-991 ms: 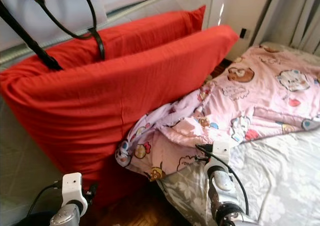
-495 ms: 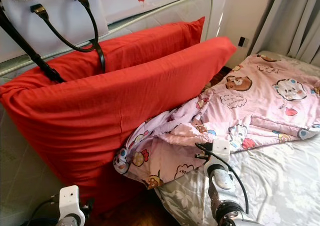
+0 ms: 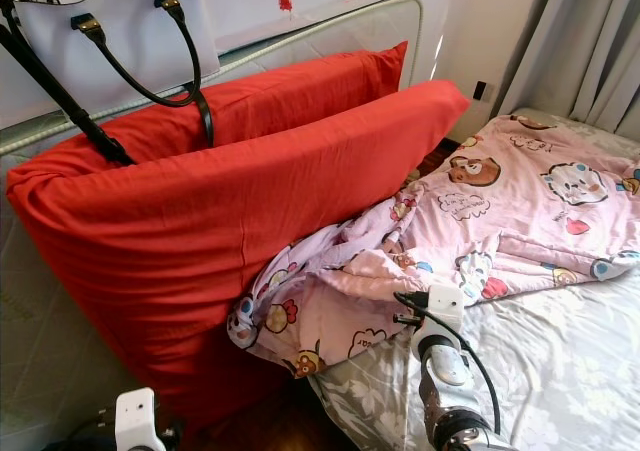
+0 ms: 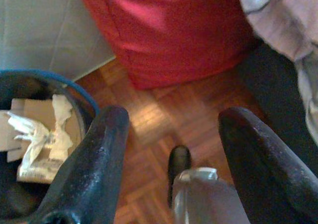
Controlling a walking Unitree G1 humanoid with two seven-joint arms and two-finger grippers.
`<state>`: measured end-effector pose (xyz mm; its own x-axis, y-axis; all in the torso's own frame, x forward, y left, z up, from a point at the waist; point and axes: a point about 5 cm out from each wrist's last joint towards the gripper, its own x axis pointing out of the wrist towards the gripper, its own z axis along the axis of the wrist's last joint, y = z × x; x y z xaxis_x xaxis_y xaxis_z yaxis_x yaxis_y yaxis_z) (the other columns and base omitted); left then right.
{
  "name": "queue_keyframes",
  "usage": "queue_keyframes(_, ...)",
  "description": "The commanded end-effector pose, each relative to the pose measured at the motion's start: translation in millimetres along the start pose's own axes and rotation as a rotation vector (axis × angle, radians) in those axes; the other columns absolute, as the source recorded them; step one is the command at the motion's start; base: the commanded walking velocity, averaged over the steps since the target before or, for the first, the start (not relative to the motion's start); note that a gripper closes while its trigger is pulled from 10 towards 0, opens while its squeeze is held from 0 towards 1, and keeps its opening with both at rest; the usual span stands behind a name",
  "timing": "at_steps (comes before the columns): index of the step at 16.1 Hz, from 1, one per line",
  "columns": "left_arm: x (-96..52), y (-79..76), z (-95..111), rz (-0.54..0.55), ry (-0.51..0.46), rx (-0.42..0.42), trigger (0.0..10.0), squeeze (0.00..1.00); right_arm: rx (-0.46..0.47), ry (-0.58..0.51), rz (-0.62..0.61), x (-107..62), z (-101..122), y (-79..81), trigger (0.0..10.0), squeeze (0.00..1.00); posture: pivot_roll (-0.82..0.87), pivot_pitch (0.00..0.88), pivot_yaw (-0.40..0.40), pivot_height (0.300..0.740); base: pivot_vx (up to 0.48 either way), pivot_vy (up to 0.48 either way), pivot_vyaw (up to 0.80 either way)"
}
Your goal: Clean up the room
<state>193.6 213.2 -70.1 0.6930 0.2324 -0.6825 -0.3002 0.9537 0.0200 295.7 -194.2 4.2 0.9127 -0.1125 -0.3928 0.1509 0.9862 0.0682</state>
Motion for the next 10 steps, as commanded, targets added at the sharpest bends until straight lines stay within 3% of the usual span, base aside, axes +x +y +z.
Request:
queue_keyframes(1, 0.4, 2.5, -0.2, 0.014, 0.011, -0.001, 10.0, 0.00, -0.014, -0.023, -0.001, 2.7, 7.6, 0.0, 10.0, 0.00, -0.06, 0.000, -0.023, 0.740, 0.000, 0.000, 0.00)
queue_keyframes(10, -1.9, 6.3, -6.9, 0.012, 0.028, 0.015, 10.0, 0.00, -0.008, -0.032, -0.013, 3.1, 8.9, 2.4, 10.0, 0.00, -0.05, 0.000, -0.007, 0.740, 0.000, 0.000, 0.00)
